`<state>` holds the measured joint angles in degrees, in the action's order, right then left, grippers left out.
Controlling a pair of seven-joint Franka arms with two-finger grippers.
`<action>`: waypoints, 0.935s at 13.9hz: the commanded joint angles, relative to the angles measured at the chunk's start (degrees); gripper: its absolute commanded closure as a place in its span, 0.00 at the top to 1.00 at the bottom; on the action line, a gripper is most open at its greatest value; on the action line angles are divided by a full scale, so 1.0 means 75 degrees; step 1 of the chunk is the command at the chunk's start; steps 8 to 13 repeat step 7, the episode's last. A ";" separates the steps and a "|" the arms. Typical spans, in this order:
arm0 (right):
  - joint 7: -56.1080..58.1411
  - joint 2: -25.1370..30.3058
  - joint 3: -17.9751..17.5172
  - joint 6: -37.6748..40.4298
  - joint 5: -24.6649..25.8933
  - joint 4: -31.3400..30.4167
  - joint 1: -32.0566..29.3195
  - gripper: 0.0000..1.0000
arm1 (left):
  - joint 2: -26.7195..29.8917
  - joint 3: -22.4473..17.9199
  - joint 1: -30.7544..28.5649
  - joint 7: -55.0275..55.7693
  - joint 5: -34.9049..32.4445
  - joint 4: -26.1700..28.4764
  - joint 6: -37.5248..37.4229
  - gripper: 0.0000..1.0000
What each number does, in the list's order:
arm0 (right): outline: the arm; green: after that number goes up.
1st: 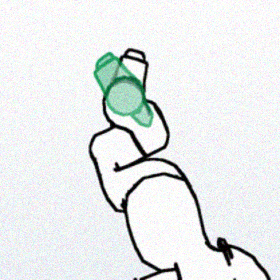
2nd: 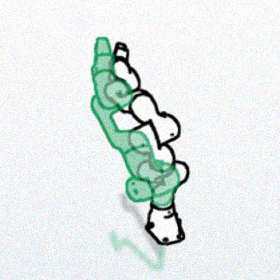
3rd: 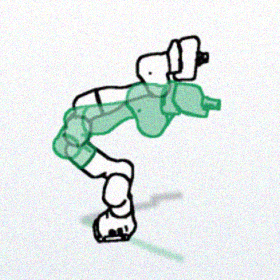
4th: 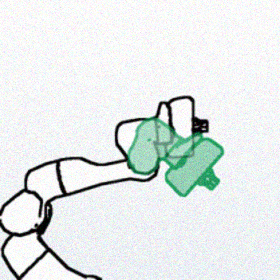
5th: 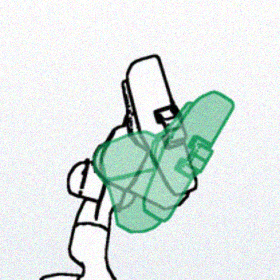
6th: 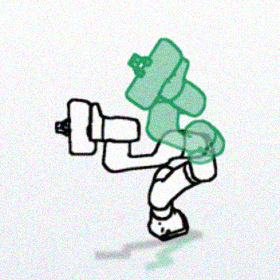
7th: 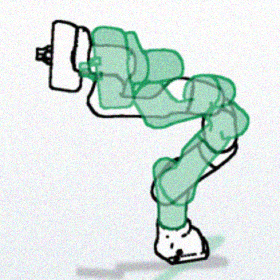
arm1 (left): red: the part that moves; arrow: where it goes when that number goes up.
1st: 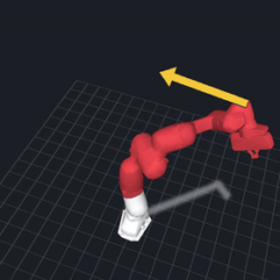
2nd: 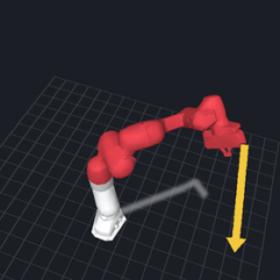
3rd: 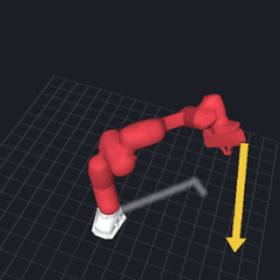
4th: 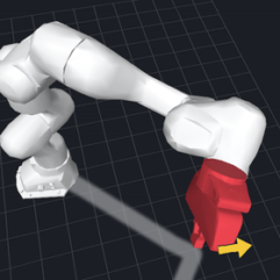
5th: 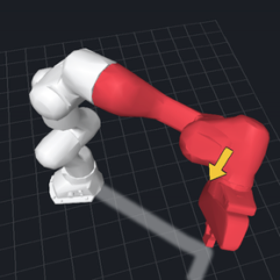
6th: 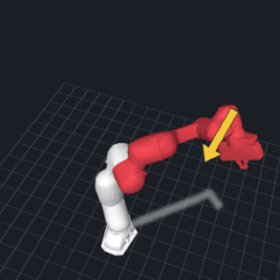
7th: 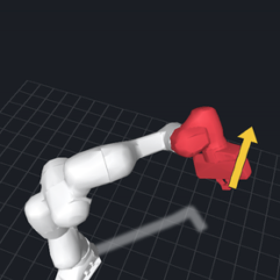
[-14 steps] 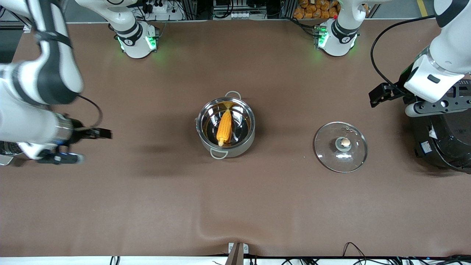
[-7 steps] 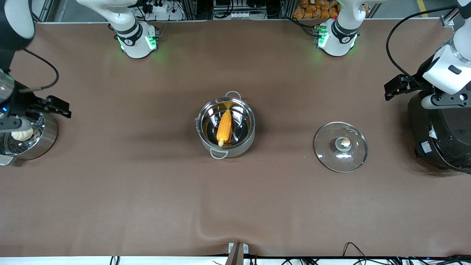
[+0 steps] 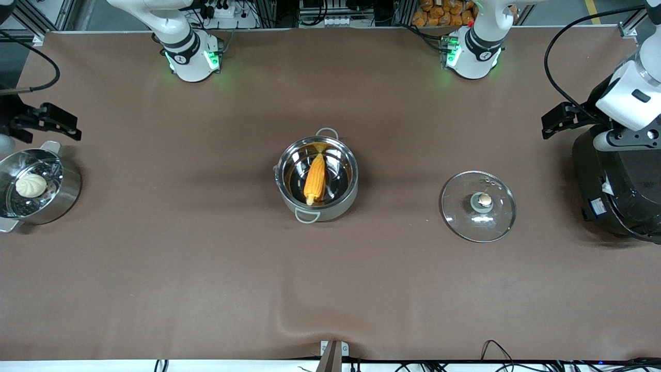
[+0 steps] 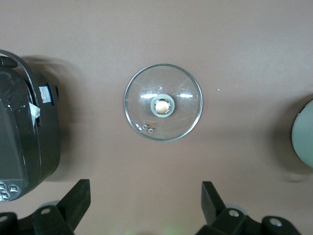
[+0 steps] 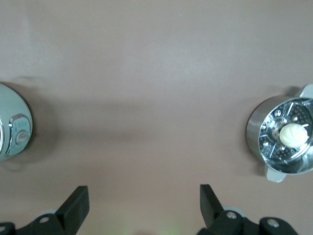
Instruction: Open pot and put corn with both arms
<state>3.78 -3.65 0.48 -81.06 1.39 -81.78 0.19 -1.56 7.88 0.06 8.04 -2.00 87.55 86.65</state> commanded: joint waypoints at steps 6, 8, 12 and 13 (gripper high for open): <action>-0.0023 0.0146 -0.0087 0.0097 0.0038 -0.0053 -0.0107 1.00 | 0.0173 -0.0055 -0.0020 -0.0229 0.0161 0.0081 -0.0104 1.00; -0.0023 0.0146 -0.0087 0.0109 0.0038 -0.0053 -0.0107 1.00 | 0.0173 -0.0078 -0.0020 -0.0229 0.0161 0.0081 -0.0104 1.00; -0.0023 0.0146 -0.0087 0.0109 0.0038 -0.0053 -0.0107 1.00 | 0.0173 -0.0078 -0.0020 -0.0229 0.0161 0.0081 -0.0104 1.00; -0.0023 0.0146 -0.0087 0.0109 0.0038 -0.0053 -0.0107 1.00 | 0.0173 -0.0078 -0.0020 -0.0229 0.0161 0.0081 -0.0104 1.00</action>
